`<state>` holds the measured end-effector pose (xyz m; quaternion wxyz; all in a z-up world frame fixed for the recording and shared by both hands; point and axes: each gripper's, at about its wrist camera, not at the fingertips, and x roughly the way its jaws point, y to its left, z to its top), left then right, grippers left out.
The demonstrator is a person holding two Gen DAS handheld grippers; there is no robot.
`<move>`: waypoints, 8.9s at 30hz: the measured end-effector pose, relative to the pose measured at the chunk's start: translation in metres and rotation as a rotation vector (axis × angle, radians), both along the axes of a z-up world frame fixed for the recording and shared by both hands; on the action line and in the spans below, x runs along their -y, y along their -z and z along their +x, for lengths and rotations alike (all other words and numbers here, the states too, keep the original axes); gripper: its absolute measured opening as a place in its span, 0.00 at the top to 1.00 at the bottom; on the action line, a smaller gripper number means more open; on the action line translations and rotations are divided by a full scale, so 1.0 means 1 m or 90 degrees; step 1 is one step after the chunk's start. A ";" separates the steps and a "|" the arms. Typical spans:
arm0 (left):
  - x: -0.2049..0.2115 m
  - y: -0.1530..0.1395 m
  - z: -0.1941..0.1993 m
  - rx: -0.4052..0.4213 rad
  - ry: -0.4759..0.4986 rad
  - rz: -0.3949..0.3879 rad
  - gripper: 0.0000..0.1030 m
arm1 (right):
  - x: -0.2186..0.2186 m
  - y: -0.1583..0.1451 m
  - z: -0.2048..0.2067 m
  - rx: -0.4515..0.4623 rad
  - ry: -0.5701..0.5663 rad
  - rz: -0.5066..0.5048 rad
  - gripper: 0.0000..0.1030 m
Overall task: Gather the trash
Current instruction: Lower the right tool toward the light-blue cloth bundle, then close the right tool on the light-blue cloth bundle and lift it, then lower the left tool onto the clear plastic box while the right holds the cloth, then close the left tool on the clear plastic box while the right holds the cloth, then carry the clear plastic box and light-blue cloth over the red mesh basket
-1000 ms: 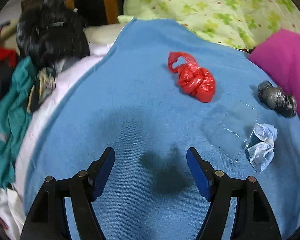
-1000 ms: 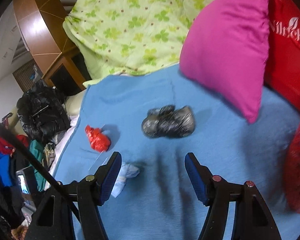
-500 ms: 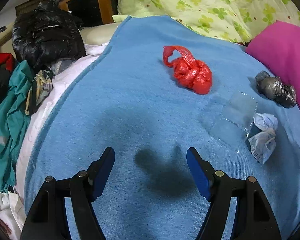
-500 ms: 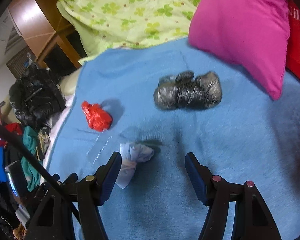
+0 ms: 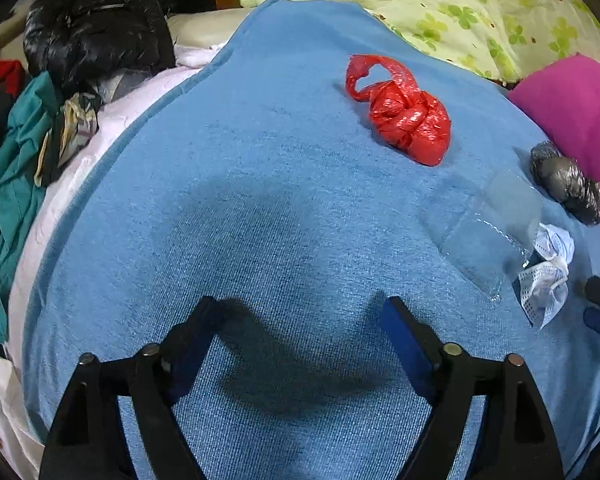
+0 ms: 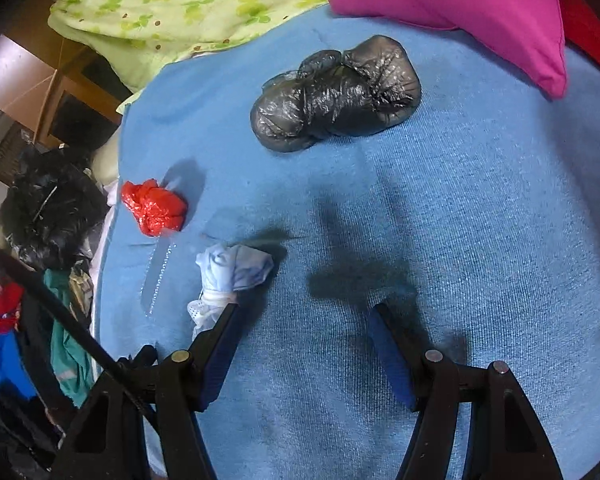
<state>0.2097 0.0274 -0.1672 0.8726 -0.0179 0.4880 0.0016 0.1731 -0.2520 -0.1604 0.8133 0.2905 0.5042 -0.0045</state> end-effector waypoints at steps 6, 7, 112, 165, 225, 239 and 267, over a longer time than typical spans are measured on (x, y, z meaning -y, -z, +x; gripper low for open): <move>0.002 0.007 0.001 0.003 -0.010 0.009 0.00 | 0.001 0.000 -0.001 -0.004 -0.010 0.000 0.32; 0.001 0.007 0.001 0.005 -0.013 0.004 0.00 | 0.001 0.000 -0.001 -0.005 -0.011 0.001 0.32; 0.075 -0.043 -0.031 0.193 0.115 0.042 0.00 | 0.027 -0.067 -0.038 0.180 -0.010 -0.106 0.73; 0.082 -0.049 -0.017 0.192 0.180 -0.021 0.48 | 0.003 -0.057 -0.024 0.183 -0.052 -0.171 0.73; 0.129 -0.087 -0.094 0.264 0.250 0.046 0.48 | 0.011 -0.087 -0.066 0.246 -0.088 -0.235 0.73; 0.151 -0.099 -0.109 0.279 0.255 0.049 0.48 | 0.031 -0.101 -0.082 0.269 -0.068 -0.226 0.73; 0.215 -0.143 -0.153 0.328 0.315 0.084 0.48 | 0.082 -0.147 -0.144 0.387 0.015 -0.215 0.73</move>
